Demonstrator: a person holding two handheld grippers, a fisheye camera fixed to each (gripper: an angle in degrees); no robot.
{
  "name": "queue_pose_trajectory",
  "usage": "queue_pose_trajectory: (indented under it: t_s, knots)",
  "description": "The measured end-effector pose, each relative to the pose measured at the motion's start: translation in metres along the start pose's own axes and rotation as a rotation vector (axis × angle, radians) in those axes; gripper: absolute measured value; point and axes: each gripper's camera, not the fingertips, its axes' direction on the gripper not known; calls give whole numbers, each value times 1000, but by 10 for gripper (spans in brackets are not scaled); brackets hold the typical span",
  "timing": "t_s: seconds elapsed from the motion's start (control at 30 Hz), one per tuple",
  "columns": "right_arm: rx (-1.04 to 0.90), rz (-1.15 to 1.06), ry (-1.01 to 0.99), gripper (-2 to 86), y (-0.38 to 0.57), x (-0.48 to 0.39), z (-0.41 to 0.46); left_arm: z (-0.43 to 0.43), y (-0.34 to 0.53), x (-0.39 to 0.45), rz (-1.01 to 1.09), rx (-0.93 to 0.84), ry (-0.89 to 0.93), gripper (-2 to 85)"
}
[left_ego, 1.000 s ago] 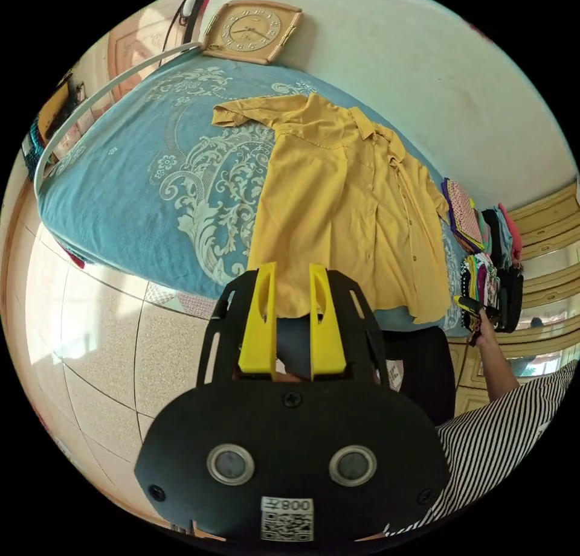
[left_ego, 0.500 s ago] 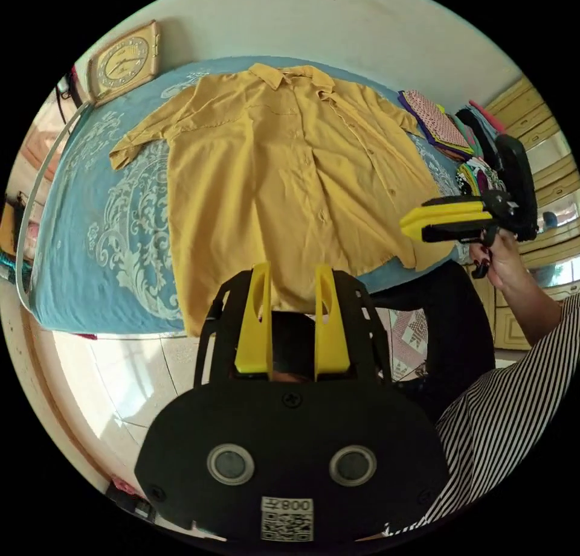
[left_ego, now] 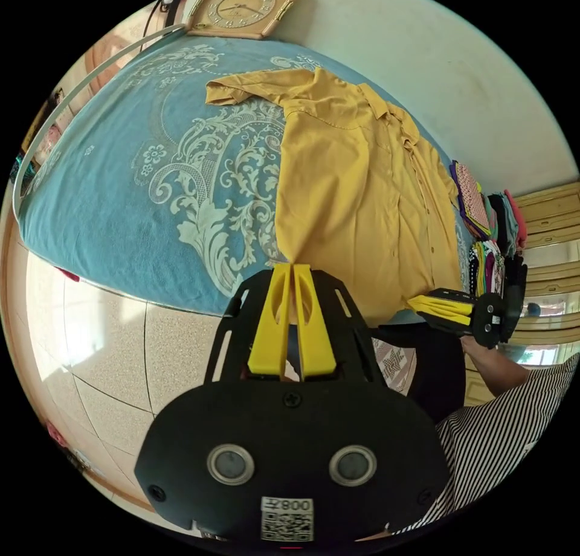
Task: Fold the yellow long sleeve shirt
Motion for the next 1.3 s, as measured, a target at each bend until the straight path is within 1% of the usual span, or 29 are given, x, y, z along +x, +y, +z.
queue_pose_trajectory:
  t_s: [0.07,0.17,0.3,0.33,0.4,0.47,0.5,0.57,0.63,0.7,0.73,0.8,0.87,0.97,1.07,1.17,1.3]
  knots:
    - [38,16,-140,5,-4,4,-15,-20,2,0,4,51,12,14]
    - [94,18,-193,3,-7,1,-35,-27,1,3,31,65,-5,22]
    - [31,67,-243,5,-16,10,-16,-4,-5,7,-6,-4,-85,57]
    - [6,105,-260,6,-17,17,-12,-4,-4,12,-15,20,-94,68]
    - [25,126,-301,10,-15,24,-19,-9,-2,25,-1,85,-85,82]
    - [34,196,-357,18,-8,37,-27,-9,-1,56,71,160,-14,91]
    - [42,210,-381,21,-5,40,-30,-6,-2,66,102,162,14,92]
    - [88,288,-455,31,5,59,-43,21,-10,113,233,114,85,97]
    - [148,346,-481,38,10,80,-54,48,-18,146,321,61,80,101]
    - [196,402,-453,43,7,107,-65,75,-26,171,378,10,83,101]
    - [222,436,-408,47,1,129,-72,90,-29,183,411,-13,84,100]
    - [261,465,-335,53,-14,164,-84,110,-33,195,433,-45,30,96]
    - [297,492,-194,64,-43,209,-99,128,-38,202,428,-77,-2,84]
    - [290,497,-62,75,-89,259,-108,137,-43,204,415,-69,-32,57]
    - [279,490,27,78,-135,295,-112,145,-49,201,403,-73,-2,37]
    - [256,467,83,81,-177,312,-111,153,-54,200,401,-77,25,32]
    - [191,408,148,83,-219,313,-100,160,-58,202,411,-71,42,37]
